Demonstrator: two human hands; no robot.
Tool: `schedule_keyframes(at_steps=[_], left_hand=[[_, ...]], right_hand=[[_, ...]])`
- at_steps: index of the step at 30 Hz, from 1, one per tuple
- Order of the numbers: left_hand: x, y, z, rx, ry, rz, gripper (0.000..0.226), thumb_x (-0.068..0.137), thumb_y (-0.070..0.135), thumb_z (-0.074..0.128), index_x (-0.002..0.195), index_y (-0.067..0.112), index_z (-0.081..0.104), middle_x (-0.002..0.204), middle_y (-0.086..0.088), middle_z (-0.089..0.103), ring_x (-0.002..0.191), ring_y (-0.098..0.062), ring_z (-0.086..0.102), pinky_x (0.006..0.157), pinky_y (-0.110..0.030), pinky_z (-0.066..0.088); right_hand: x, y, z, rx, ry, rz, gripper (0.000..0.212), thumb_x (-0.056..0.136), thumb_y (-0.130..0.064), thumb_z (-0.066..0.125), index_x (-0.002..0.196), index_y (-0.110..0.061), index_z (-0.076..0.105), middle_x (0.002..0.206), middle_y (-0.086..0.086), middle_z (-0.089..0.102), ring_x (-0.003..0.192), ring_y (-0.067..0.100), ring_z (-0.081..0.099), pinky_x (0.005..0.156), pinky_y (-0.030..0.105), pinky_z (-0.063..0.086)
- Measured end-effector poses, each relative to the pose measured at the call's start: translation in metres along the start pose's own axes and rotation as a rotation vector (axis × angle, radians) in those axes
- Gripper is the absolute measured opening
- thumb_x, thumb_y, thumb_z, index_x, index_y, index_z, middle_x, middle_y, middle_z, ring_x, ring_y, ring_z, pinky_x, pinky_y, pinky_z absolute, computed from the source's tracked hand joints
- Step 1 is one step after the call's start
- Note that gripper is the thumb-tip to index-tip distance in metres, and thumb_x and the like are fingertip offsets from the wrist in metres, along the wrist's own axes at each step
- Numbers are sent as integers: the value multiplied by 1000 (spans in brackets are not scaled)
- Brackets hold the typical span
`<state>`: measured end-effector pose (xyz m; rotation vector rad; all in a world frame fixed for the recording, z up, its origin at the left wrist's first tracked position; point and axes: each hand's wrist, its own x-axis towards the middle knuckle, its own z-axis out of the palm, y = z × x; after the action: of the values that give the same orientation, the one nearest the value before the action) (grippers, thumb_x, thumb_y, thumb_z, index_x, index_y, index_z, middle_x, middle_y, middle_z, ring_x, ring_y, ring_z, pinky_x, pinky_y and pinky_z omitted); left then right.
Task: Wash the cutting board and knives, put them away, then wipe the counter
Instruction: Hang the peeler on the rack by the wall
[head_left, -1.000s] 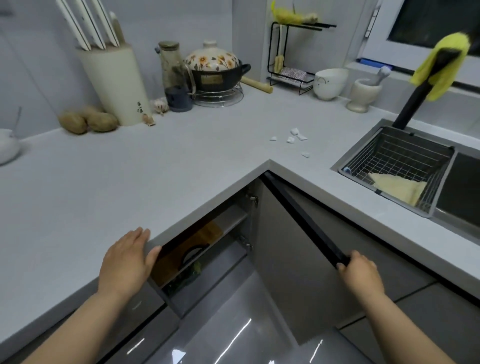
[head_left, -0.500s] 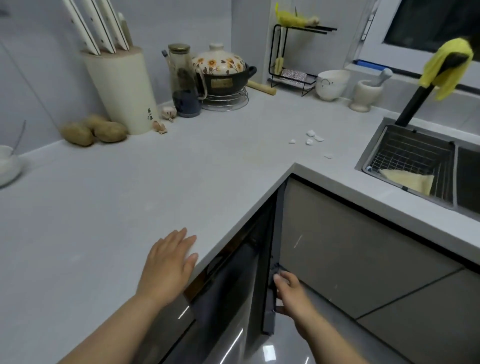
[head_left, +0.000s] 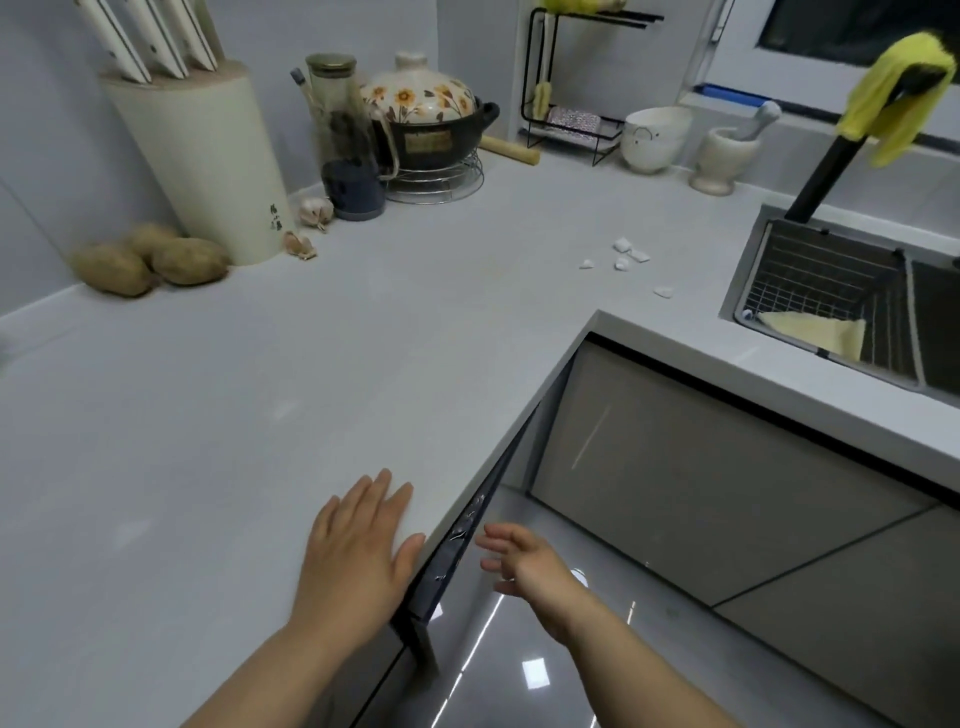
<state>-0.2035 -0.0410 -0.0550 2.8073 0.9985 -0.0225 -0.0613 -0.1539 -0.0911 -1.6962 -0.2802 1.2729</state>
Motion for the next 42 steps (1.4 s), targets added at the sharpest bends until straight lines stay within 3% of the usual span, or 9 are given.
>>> schedule_keyframes(at_steps=[6,11,16,22,25,29,31,34,42], left_hand=[[30,8,-23,-124,85,84,42,72,41,40,79,16,73,82,-1,72,72,-25,70,63,-39,54],[98,66,-37,-361,211,103,61,70,51,26,93,18,72,96,6,69,94,-16,62,81,-24,37],[175,142,-37,-474,253,190,58,70,52,28,89,19,72,90,9,69,88,-4,57,75,-4,30],[263,235,-27,-476,247,278,60,73,48,26,99,16,70,100,2,70,97,-11,60,84,-23,40],[291,269,-20,-468,256,278,73,73,54,19,119,16,60,126,0,58,121,-15,50,99,-21,27],[319,289,-1,-401,171,266,89,67,60,4,136,17,41,144,2,38,135,-13,33,103,-17,17],[332,292,9,-300,102,259,78,76,56,13,131,13,49,138,-2,47,128,-19,45,103,-25,29],[335,294,14,-202,-7,220,65,94,47,13,103,17,70,111,-2,69,100,-18,67,83,-25,50],[336,294,16,-164,20,210,69,96,48,7,102,16,68,108,-4,69,107,-11,42,83,-22,30]], right_hand=[[4,-29,-73,-32,239,-128,30,88,10,31,96,-10,52,81,-2,60,64,8,54,55,13,41],[29,-79,-133,13,371,-274,42,86,18,28,73,-14,52,70,4,57,36,-6,50,42,6,40],[40,-124,-224,-103,382,-408,39,83,19,35,80,-14,56,72,1,61,47,-7,56,55,6,46],[54,-161,-351,-99,573,-491,34,87,8,48,76,-24,57,75,-3,61,66,8,56,63,15,46],[77,-167,-398,-150,632,-416,23,89,0,52,77,-18,59,75,-2,56,66,10,49,62,21,38],[108,-171,-428,-318,591,-287,18,89,-7,55,106,-9,61,96,2,57,90,16,52,79,23,38],[123,-173,-436,-422,515,-212,31,89,-9,57,120,-6,57,114,9,59,100,19,53,85,23,38],[140,-172,-442,-577,388,-134,47,87,-11,59,132,-9,47,135,9,51,122,23,49,101,28,38],[167,-172,-440,-731,240,-143,39,84,-27,63,119,-13,52,119,8,56,111,21,53,88,24,40]])
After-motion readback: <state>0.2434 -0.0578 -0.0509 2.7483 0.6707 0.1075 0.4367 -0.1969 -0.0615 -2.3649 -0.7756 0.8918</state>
